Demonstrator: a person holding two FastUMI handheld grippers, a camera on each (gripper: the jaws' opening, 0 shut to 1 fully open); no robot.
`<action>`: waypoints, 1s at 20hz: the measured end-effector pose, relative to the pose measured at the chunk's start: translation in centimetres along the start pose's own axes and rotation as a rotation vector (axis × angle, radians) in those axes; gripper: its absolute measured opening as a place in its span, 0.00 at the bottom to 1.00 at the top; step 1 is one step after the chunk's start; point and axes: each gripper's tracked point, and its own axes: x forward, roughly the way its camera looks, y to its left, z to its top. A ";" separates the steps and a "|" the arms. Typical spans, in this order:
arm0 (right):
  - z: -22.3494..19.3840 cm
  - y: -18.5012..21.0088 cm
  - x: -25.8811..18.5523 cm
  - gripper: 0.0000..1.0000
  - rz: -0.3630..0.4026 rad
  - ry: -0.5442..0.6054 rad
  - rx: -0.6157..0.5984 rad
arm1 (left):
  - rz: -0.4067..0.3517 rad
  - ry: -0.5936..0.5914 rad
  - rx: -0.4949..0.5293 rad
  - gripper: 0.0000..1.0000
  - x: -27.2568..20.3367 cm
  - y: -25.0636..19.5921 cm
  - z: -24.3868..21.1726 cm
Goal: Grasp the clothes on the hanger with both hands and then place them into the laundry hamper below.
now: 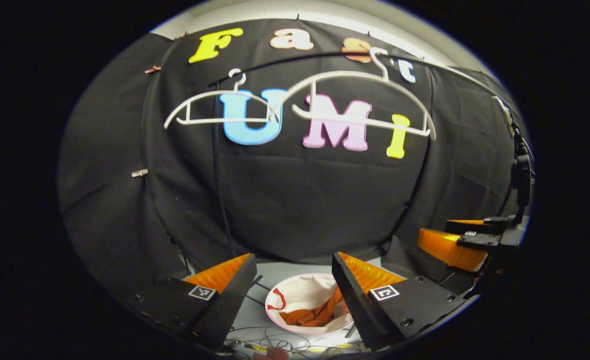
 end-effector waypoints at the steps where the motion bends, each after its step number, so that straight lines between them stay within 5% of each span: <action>1: 1.1 0.4 -1.1 0.98 -0.001 -0.030 -0.001 | 0.005 -0.037 0.000 0.96 -1.3 0.3 1.6; 10: 11.0 3.1 -10.0 0.98 -0.013 -0.264 0.020 | 0.012 -0.288 0.035 0.95 -11.3 2.1 12.1; 20: 17.0 2.1 -15.5 1.00 -0.046 -0.431 -0.032 | 0.052 -0.411 0.109 0.95 -17.6 -0.3 16.1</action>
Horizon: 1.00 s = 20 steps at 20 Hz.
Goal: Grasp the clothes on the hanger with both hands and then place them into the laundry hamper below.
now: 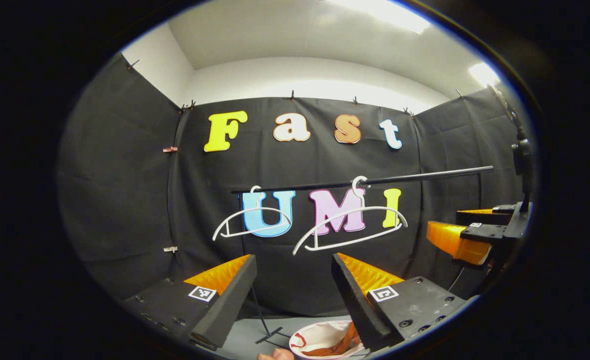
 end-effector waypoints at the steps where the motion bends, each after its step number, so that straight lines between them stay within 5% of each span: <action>1: 0.1 -0.1 -0.1 1.00 -0.001 0.001 0.001 | 0.000 -0.004 -0.005 0.95 -0.2 -0.4 0.4; 4: 0.2 -1.0 -0.7 0.93 -0.001 -0.005 0.010 | 0.003 -0.003 -0.022 0.92 -0.7 -1.3 0.8; 6: 0.2 -2.0 -1.3 1.00 -0.008 -0.009 0.001 | 0.009 -0.002 -0.012 0.95 -1.4 -1.7 1.2; 20: 0.6 -4.7 -1.9 0.98 -0.034 -0.024 -0.007 | 0.024 -0.016 -0.018 0.95 -1.9 -3.5 2.2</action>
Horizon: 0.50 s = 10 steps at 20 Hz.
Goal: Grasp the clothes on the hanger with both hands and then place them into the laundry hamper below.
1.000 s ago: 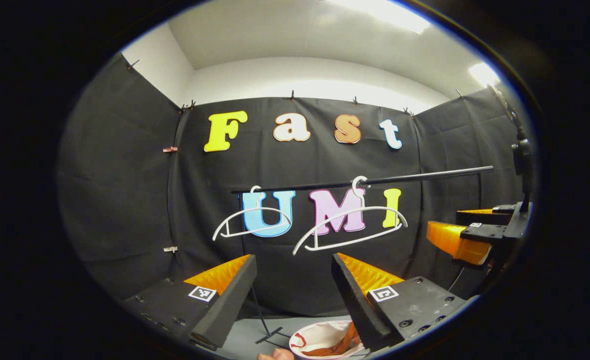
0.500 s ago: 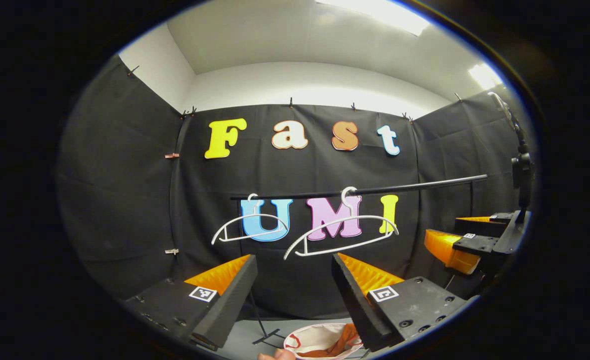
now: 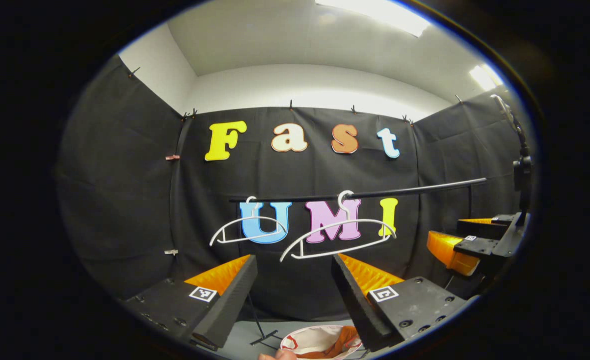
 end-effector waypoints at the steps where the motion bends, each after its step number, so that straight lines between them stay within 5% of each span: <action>1: 0.0 0.1 0.0 0.98 0.001 0.001 0.004 | 0.004 0.003 0.000 0.95 0.0 0.1 0.0; 10: 0.0 0.6 0.2 0.98 0.010 0.002 0.007 | 0.022 0.007 -0.011 0.95 0.5 0.8 0.0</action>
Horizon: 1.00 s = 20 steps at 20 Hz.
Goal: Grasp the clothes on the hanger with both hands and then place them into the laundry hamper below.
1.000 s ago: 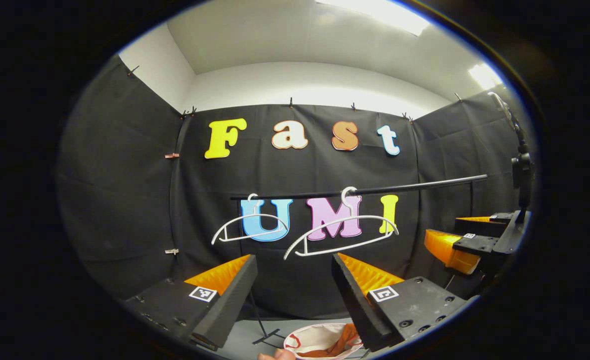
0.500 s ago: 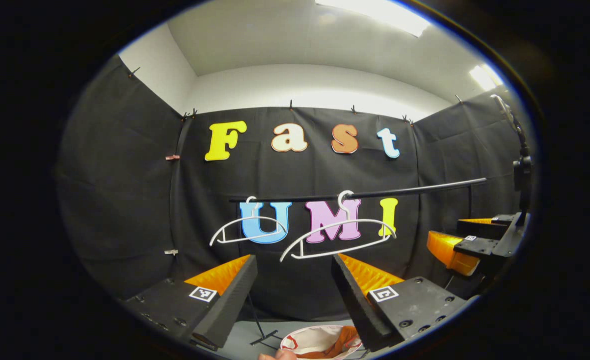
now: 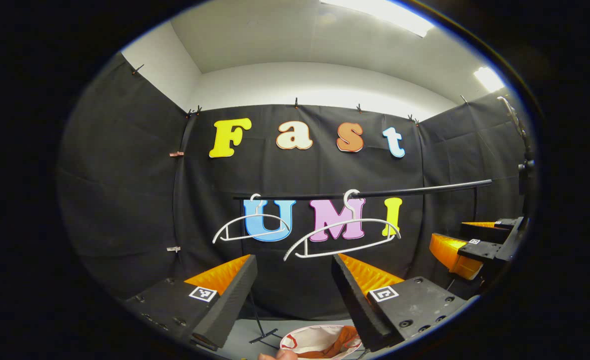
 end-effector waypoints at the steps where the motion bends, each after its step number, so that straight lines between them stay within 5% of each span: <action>1: -0.1 0.0 0.0 0.98 0.001 0.001 -0.001 | 0.002 -0.001 0.002 0.95 0.1 0.0 0.0; 20: -0.4 -0.4 0.8 0.98 -0.012 0.002 0.012 | -0.025 0.010 0.011 0.95 0.9 -0.8 -0.5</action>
